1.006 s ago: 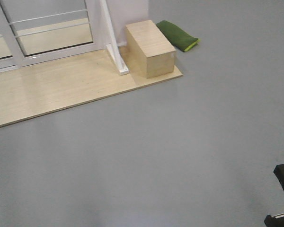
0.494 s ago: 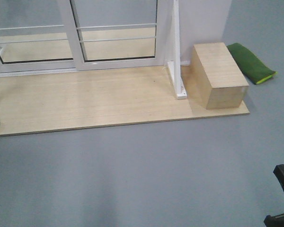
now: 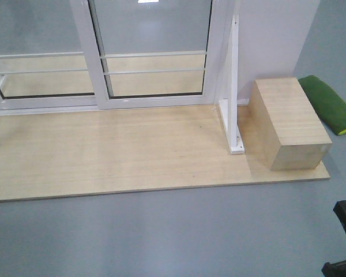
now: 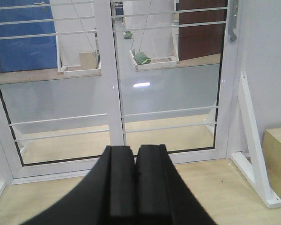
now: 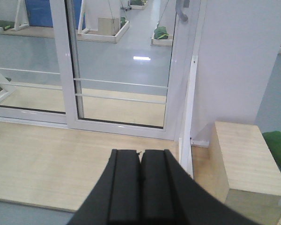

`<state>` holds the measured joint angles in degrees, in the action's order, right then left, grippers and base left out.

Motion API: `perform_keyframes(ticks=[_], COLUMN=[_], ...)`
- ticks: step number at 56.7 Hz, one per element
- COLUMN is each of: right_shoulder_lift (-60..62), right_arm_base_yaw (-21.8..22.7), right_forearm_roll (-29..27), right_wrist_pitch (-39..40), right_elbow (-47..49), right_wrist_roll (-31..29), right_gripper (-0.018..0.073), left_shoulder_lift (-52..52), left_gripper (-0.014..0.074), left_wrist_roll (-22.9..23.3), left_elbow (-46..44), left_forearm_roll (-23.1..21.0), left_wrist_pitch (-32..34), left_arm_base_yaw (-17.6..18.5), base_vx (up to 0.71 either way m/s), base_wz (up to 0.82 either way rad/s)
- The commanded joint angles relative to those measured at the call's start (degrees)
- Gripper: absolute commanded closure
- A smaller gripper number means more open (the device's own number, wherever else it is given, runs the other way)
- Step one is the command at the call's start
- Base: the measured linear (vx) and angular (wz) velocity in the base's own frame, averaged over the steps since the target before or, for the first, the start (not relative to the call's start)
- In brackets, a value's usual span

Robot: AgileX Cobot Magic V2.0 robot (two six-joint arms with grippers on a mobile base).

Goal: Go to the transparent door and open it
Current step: 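Drive up to the white-framed glass sliding door and stop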

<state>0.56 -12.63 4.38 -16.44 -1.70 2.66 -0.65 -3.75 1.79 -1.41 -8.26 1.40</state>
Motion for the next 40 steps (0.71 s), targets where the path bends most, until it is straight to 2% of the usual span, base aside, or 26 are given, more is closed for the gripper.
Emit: perform_keyframes(ticks=[1, 40], right_shoulder_lift=[0.89, 0.89], right_arm_base_yaw=[0.15, 0.15], right_forearm_roll=[0.45, 0.45], right_wrist_pitch=[4.73, 4.73], right_elbow=[-0.27, -0.27], right_wrist_roll=[-0.1, -0.1], right_gripper=[0.0561, 0.0561], left_shoulder_lift=[-0.74, -0.74], left_gripper=[0.0603, 0.0603], left_wrist_roll=[0.04, 0.04], left_elbow=[0.64, 0.64], left_forearm_roll=[-0.42, -0.42], left_wrist_pitch=[4.58, 4.58], left_arm_base_yaw=[0.34, 0.34], base_vx=[0.52, 0.54], base_wz=[-0.01, 0.09])
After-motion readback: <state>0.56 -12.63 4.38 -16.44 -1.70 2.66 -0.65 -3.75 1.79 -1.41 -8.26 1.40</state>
